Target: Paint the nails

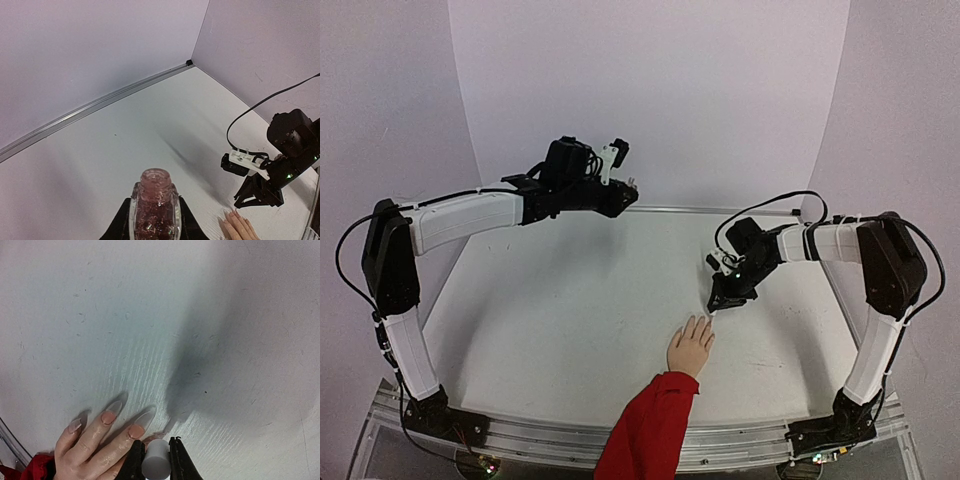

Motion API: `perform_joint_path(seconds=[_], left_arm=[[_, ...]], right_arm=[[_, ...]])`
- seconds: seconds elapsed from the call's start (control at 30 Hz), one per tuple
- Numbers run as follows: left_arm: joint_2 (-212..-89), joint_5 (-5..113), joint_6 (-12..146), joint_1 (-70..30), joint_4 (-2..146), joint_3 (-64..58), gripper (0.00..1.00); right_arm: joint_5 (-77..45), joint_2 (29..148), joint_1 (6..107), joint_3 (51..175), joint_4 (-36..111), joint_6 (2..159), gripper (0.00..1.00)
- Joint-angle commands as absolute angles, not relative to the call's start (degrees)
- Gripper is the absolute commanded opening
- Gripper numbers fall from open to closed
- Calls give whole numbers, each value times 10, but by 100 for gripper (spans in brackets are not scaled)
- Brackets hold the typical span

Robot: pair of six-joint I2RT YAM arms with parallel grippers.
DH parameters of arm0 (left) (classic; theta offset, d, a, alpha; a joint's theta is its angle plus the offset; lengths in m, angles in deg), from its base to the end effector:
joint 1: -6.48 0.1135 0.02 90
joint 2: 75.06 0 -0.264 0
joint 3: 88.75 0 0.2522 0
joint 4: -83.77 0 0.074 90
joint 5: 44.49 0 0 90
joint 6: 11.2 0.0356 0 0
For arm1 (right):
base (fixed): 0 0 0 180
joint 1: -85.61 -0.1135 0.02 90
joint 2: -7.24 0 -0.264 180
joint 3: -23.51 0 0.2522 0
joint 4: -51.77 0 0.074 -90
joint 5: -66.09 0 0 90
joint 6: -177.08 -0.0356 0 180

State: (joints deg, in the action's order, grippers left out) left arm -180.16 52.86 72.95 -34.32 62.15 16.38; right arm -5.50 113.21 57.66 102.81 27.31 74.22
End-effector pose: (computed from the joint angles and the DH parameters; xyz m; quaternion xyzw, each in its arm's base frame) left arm 0.3321 -0.2927 0.3283 0.2822 0.7764 -0.2708 0.4942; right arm 0.3354 0.1907 0.1702 -0.1750 0.9158 0.2559 0.2552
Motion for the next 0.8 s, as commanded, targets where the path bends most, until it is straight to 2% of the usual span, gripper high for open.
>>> perform_joint_path(seconds=[0.0, 0.57, 0.77], left_arm=[[-1787, 521, 742, -340, 658, 181, 0], [-1789, 523, 746, -339, 659, 185, 0], [-1787, 524, 742, -339, 659, 183, 0]], right_arm=[[-55, 1145, 575, 1054, 248, 752, 0], [-91, 1125, 575, 1053, 251, 743, 0], [-56, 1094, 575, 1021, 264, 752, 0]])
